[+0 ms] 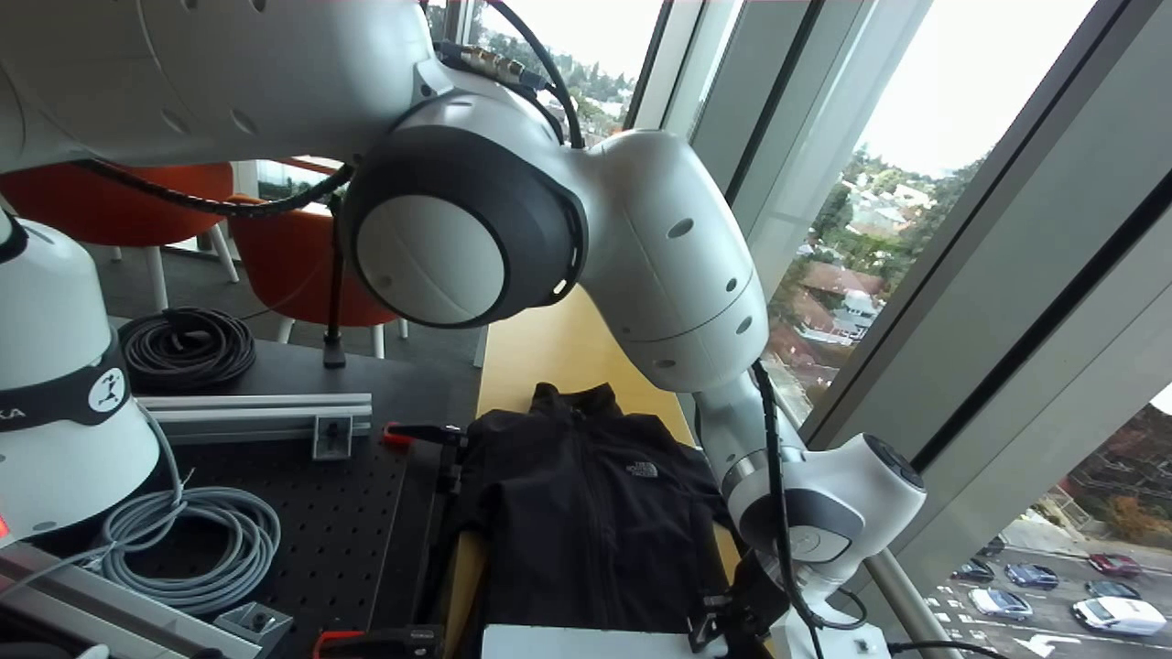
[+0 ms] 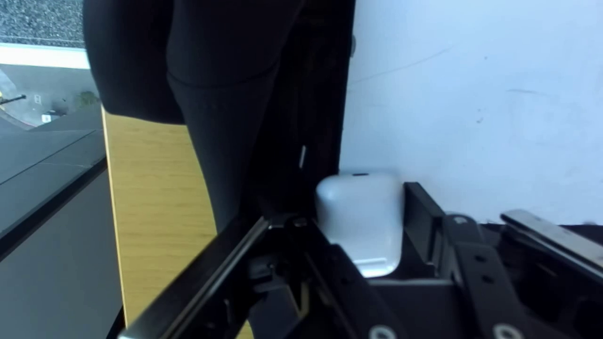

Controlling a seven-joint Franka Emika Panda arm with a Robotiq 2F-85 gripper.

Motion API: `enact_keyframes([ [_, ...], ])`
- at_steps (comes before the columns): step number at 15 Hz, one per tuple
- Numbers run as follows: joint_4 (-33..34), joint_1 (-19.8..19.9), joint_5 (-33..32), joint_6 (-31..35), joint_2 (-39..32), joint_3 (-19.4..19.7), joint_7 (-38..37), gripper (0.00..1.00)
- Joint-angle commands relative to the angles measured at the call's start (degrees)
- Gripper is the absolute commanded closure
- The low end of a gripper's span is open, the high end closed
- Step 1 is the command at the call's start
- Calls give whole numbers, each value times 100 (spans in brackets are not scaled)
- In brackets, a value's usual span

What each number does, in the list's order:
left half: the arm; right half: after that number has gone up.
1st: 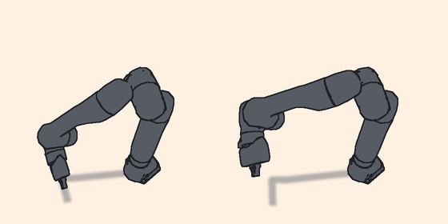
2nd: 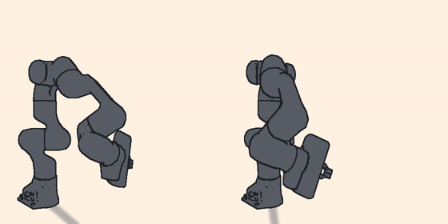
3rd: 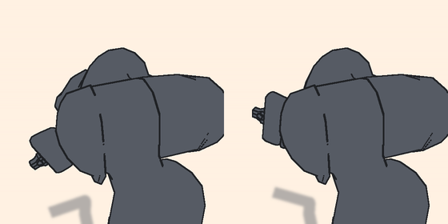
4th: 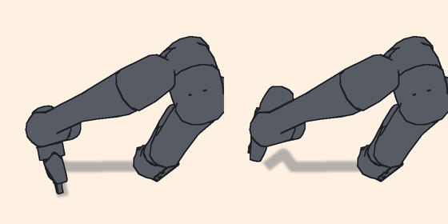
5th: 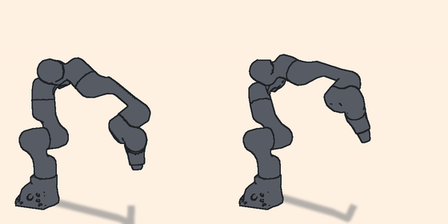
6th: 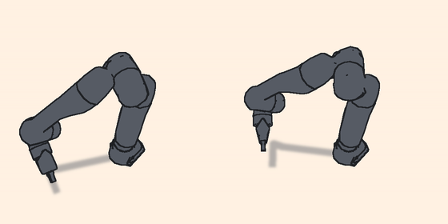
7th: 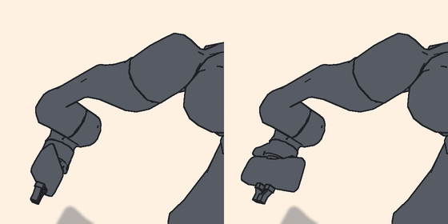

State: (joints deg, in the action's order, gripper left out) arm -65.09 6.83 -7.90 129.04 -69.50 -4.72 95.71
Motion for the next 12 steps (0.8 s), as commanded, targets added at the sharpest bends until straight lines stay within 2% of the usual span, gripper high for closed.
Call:
enact_keyframes([
  [1, -1118, -409, 47, 417, 752, 79, -976, 77],
  [12, -1169, -292, 173, 381, 703, 15, -1009, 77],
])
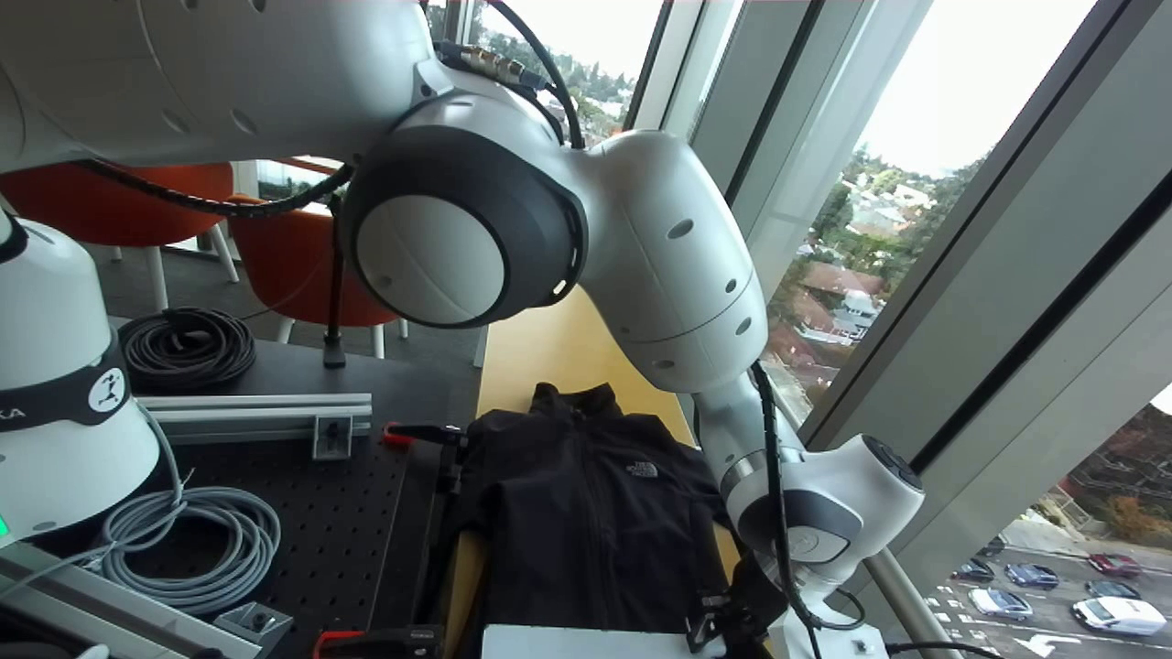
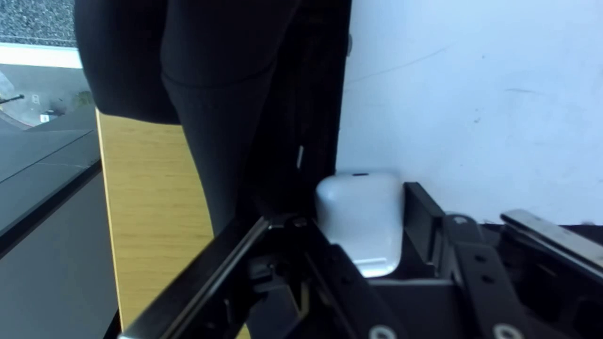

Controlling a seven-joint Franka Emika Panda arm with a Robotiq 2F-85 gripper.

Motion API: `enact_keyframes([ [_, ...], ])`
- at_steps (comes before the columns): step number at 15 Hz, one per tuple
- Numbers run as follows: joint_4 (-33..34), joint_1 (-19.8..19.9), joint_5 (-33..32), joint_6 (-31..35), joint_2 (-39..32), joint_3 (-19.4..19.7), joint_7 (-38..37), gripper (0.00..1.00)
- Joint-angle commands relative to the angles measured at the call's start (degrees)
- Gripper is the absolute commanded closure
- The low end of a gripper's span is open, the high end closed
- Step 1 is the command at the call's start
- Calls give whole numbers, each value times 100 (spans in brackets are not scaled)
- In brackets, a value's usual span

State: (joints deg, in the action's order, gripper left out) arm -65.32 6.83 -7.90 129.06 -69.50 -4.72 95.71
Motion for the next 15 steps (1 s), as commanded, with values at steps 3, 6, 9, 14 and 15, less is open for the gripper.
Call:
enact_keyframes([
  [3, -1302, -331, 237, 554, 767, -14, -1323, 77],
  [6, -2092, -638, 177, 995, 1157, -100, -2272, 77],
  [9, -2938, -1010, 91, 1405, 1625, -223, -3192, 77],
  [14, -3890, -1418, -156, 2021, 2342, -345, -4278, 77],
  [15, -3908, -1438, -231, 2049, 2417, -322, -4383, 77],
])
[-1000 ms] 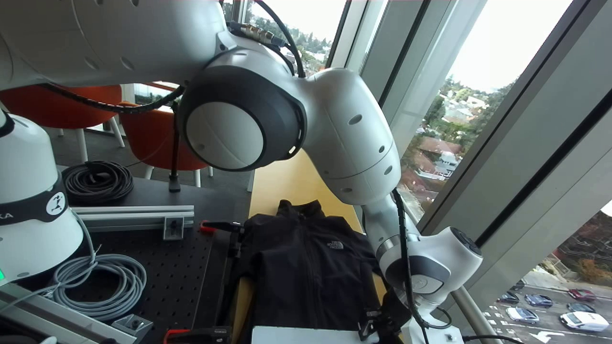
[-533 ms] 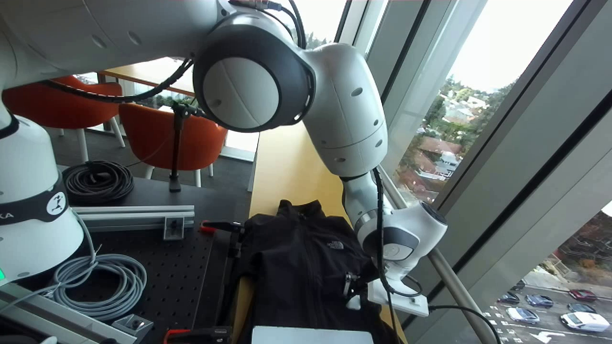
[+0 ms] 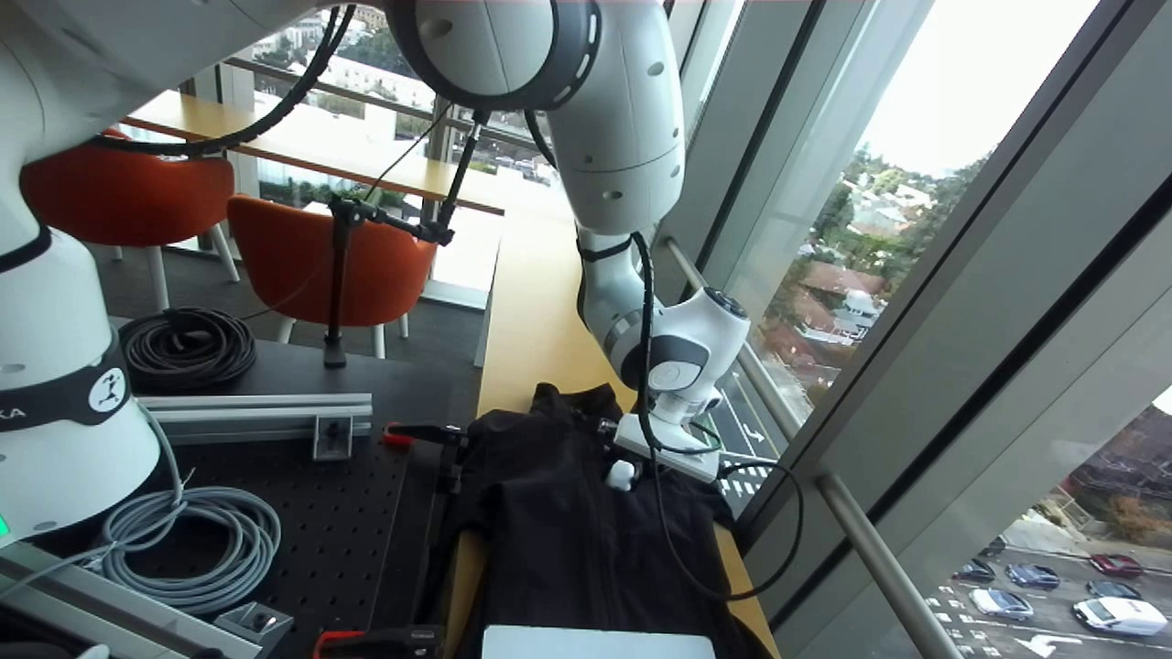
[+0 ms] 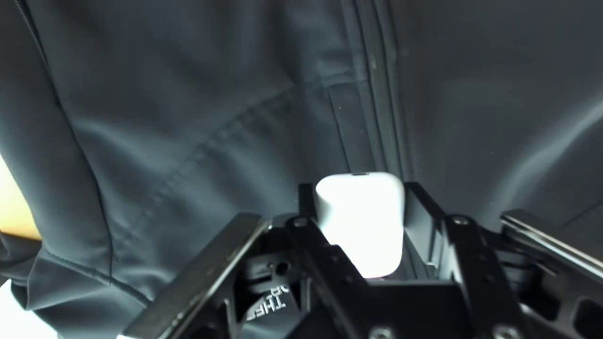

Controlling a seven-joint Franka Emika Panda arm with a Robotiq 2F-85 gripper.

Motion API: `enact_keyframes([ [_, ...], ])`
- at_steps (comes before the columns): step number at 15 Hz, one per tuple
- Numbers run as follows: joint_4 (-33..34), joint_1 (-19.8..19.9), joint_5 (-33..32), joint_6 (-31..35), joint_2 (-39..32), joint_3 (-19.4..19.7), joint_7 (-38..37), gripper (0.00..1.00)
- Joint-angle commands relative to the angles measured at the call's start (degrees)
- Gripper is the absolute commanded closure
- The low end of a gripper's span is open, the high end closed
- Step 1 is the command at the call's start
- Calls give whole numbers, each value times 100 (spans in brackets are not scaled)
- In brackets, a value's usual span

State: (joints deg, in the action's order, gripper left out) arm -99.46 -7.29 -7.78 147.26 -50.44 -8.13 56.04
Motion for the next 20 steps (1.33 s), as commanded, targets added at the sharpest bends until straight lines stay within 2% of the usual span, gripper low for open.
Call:
enact_keyframes([
  [1, -476, -21, -317, 216, 549, 33, -468, 77],
  [5, -330, 323, -421, 176, 464, -138, -193, 77],
  [10, 117, 684, -414, 262, -59, -315, 477, 77],
  [17, 1051, 537, -567, 131, -792, -234, 967, 77],
  [18, 1154, 512, -590, 103, -860, -233, 991, 27],
  [19, 1233, 506, -593, 73, -915, -250, 1027, 26],
  [20, 1279, 509, -587, 59, -959, -268, 1047, 19],
])
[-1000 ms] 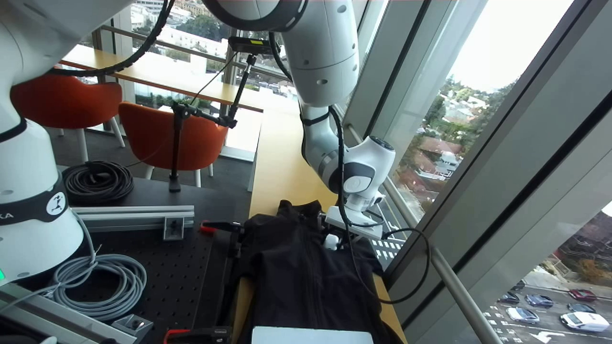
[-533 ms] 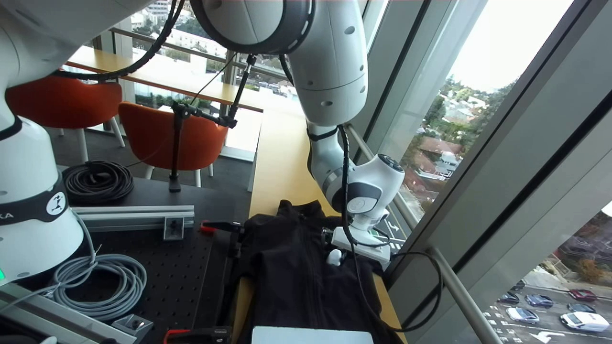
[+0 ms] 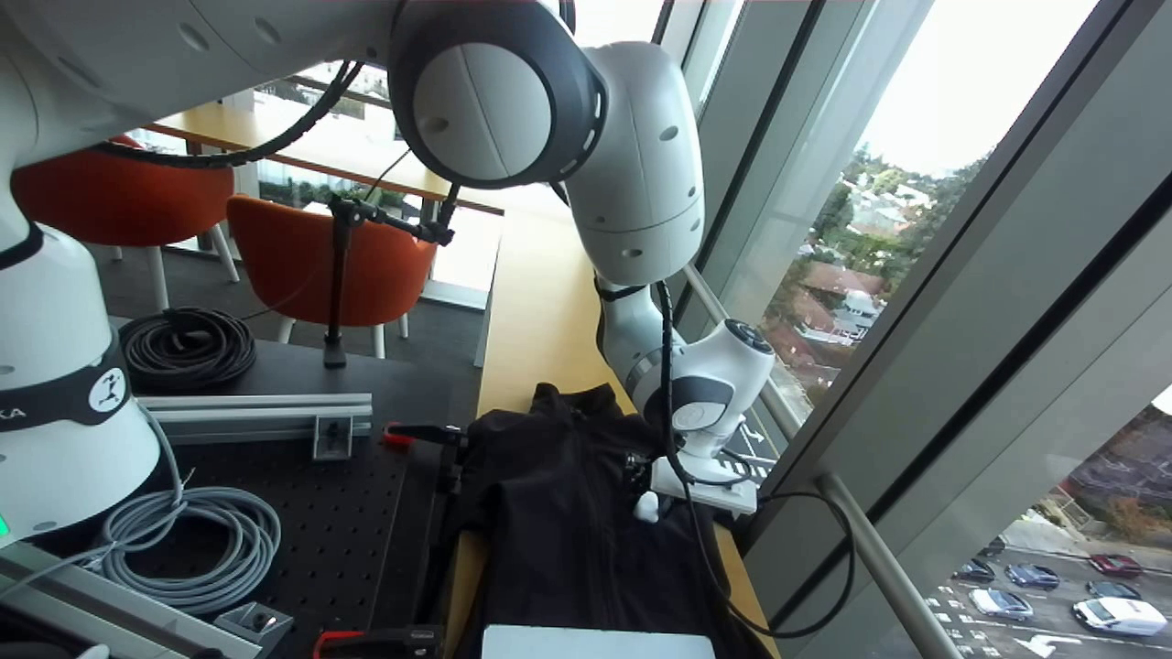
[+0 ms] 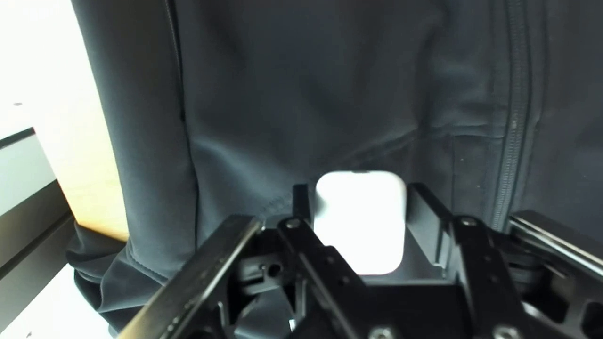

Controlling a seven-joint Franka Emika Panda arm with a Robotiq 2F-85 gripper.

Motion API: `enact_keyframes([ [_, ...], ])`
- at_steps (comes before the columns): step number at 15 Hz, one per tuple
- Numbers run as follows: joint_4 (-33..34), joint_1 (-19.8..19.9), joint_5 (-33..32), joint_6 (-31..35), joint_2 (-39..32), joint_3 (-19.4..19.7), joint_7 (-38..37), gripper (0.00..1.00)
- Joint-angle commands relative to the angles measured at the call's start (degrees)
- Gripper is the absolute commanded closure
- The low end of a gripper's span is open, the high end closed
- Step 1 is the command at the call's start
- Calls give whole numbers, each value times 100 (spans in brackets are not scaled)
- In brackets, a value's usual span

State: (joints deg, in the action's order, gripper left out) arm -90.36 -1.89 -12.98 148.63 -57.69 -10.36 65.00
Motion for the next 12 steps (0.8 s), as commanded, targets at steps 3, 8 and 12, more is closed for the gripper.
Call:
enact_keyframes([
  [3, 289, -23, -33, -18, -199, -69, 153, 1],
  [8, -392, -98, 55, -223, 402, 62, -377, 0],
  [12, -1059, 100, 147, -498, 1022, -61, -680, 0],
])
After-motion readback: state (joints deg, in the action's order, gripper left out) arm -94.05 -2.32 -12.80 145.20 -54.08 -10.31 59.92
